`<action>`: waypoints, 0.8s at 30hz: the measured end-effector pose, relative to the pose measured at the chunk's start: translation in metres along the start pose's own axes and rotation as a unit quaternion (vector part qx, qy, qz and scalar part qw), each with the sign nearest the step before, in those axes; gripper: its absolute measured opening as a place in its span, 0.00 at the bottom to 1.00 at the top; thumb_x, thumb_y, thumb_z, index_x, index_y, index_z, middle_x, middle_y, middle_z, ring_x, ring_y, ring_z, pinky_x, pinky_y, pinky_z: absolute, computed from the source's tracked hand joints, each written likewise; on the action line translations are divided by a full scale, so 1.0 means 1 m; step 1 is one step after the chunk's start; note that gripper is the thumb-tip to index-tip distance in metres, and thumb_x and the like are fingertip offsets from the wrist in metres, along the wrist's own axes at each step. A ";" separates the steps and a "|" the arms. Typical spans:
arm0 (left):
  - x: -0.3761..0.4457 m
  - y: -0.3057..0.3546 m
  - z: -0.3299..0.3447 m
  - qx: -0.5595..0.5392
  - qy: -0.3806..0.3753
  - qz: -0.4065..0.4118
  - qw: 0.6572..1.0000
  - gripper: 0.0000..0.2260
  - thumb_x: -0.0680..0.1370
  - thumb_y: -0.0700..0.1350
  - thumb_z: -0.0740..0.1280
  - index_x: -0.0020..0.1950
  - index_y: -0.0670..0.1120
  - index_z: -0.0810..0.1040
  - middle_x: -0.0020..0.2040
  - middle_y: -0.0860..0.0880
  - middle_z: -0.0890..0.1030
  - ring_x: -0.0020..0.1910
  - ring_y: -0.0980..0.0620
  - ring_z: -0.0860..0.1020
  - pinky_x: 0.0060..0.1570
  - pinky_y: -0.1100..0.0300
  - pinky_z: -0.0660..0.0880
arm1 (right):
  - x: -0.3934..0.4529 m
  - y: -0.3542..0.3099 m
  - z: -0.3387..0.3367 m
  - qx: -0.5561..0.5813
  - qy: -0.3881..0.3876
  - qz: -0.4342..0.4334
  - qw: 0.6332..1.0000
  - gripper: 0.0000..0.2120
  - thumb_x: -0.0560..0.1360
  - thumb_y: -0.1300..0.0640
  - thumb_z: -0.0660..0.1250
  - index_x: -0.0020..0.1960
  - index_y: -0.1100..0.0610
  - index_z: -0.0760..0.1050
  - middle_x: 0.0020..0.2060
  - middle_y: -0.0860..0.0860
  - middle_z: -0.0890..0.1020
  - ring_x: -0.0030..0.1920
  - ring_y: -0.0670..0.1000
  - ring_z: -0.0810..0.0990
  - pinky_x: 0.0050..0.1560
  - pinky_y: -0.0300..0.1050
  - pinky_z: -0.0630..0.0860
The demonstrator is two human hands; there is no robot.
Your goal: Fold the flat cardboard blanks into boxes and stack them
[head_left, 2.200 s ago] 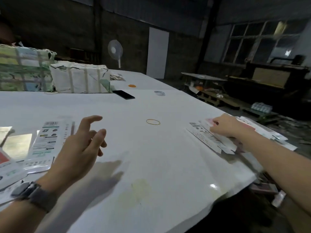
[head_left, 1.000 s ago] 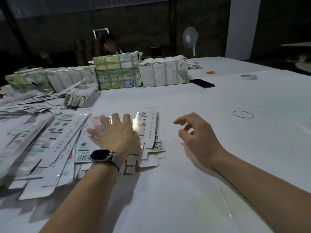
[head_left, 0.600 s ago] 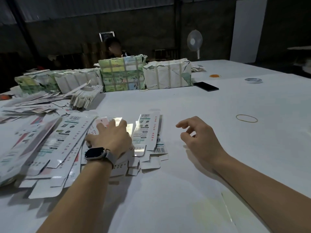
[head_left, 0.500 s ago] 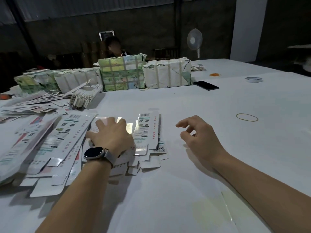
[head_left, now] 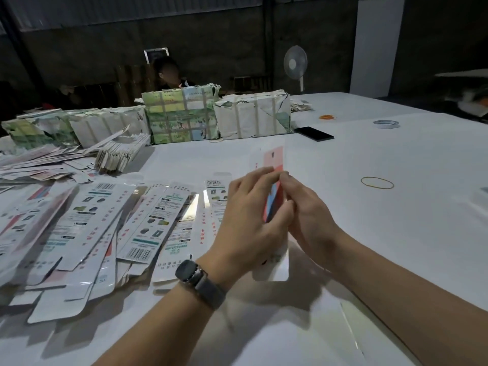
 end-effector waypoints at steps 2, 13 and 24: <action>-0.001 -0.005 -0.003 -0.036 0.020 -0.002 0.999 0.20 0.78 0.52 0.64 0.69 0.49 0.76 0.65 0.52 0.77 0.66 0.52 0.72 0.66 0.59 0.69 | 0.000 0.003 -0.006 0.002 0.015 0.013 1.000 0.17 0.82 0.48 0.58 0.62 0.54 0.79 0.55 0.57 0.84 0.57 0.59 0.83 0.57 0.57 0.81; -0.009 -0.065 -0.001 -0.373 0.105 -0.254 0.886 0.26 0.78 0.47 0.72 0.68 0.61 0.61 0.55 0.50 0.80 0.45 0.58 0.85 0.38 0.60 0.81 | -0.005 -0.005 0.000 -0.072 0.003 -0.030 0.997 0.15 0.84 0.55 0.58 0.58 0.34 0.74 0.48 0.41 0.86 0.45 0.49 0.87 0.39 0.38 0.81; -0.009 -0.058 0.024 -0.414 0.063 -0.229 0.879 0.19 0.74 0.55 0.72 0.60 0.53 0.71 0.48 0.52 0.84 0.48 0.53 0.85 0.45 0.56 0.83 | -0.016 -0.009 0.017 -0.108 -0.026 -0.065 0.992 0.20 0.78 0.39 0.53 0.68 0.39 0.67 0.62 0.43 0.79 0.61 0.47 0.80 0.61 0.48 0.80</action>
Point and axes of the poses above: each hand's wrist, its own x-axis towards the middle knuckle, its own z-axis out of the palm, y = z × x, the point moved 10 cm from there along x, towards the middle knuckle
